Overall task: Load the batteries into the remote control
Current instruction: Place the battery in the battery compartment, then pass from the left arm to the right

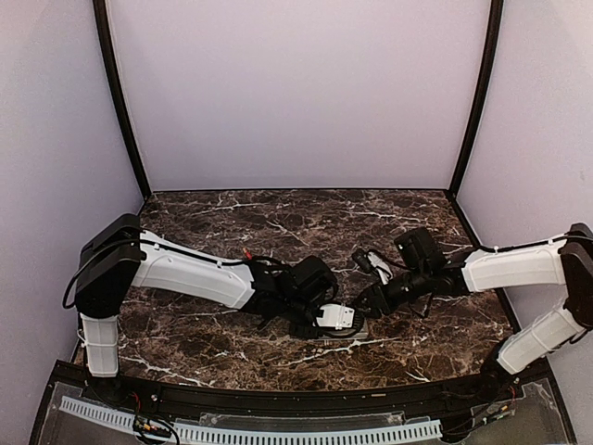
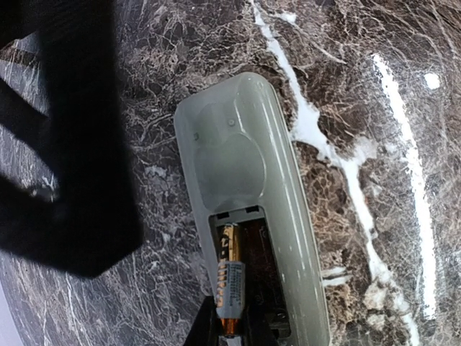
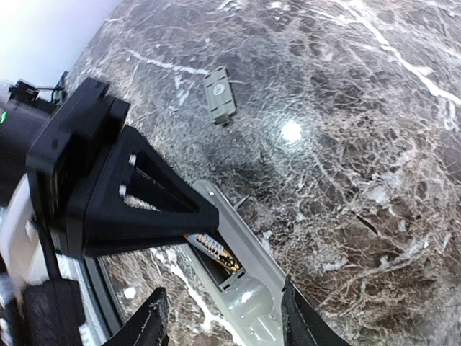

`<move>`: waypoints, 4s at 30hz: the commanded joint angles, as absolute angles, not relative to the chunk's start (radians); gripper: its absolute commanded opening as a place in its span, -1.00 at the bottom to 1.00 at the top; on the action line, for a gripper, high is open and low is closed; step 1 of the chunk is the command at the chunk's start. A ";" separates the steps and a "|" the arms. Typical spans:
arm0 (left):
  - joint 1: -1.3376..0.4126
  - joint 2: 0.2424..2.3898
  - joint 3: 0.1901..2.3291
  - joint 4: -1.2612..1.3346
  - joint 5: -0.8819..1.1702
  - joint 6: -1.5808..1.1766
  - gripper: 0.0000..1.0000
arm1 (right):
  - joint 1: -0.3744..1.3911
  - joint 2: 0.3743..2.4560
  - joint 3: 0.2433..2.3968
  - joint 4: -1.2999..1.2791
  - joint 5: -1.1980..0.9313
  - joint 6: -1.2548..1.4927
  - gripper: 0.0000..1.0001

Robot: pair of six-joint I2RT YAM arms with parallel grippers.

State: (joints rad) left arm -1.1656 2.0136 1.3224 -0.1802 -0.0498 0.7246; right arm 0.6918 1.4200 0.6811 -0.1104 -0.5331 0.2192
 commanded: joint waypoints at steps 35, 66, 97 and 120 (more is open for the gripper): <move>-1.128 2.079 1.194 -0.056 0.067 0.633 -1.00 | 0.793 1.765 0.399 0.840 -0.618 0.020 -0.42; -1.116 2.075 1.178 -0.052 0.067 0.646 -1.00 | 0.823 1.697 0.428 0.622 -0.521 0.006 -0.64; -1.074 2.049 1.146 -0.041 0.161 0.682 -1.00 | 0.850 1.690 0.443 0.520 -0.566 0.034 -0.64; -1.060 2.062 1.150 -0.029 0.188 0.702 -1.00 | 0.887 1.633 0.486 0.334 -0.432 0.105 -0.67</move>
